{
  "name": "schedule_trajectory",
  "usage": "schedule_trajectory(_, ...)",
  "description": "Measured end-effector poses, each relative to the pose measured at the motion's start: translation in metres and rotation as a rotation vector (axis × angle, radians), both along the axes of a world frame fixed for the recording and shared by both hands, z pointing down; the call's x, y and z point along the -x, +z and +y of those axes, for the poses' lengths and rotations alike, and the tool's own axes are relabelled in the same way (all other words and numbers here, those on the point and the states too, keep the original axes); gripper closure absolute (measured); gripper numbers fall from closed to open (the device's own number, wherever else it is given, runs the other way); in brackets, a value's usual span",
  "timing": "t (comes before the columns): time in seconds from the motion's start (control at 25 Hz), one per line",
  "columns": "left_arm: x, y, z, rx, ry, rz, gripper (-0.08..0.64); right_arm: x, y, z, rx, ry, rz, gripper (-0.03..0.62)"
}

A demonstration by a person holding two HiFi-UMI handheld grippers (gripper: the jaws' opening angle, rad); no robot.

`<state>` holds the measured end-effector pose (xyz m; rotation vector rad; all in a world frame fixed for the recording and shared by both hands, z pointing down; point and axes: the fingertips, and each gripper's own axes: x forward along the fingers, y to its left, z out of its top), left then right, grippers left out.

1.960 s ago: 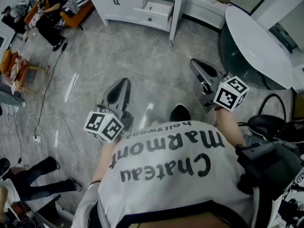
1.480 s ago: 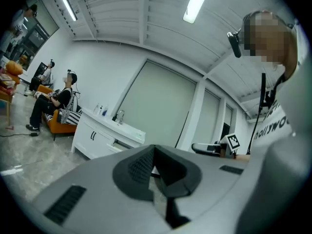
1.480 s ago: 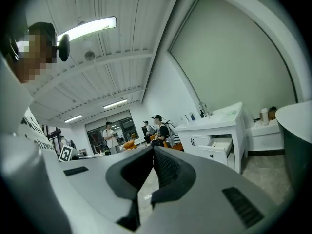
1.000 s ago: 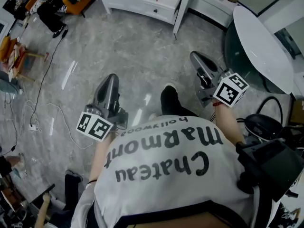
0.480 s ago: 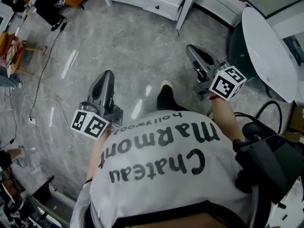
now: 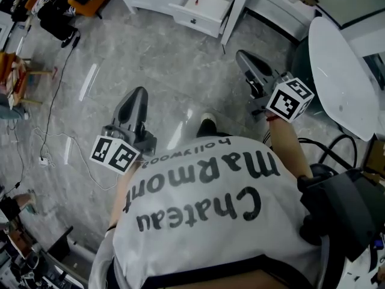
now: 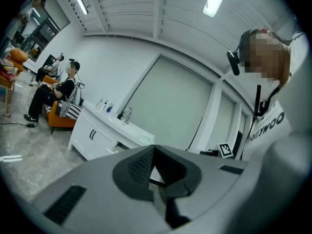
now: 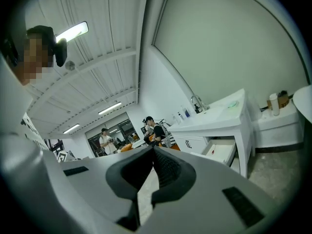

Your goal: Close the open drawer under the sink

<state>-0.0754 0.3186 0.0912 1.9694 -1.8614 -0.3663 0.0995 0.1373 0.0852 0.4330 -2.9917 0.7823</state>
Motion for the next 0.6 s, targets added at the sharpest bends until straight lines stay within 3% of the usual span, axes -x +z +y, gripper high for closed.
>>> schedule_trajectory(0.6,-0.007,0.017,-0.12,0.047,0.057,-0.002,0.552,-0.004,0.019,-0.11,0.044,0.022,0.039,0.58)
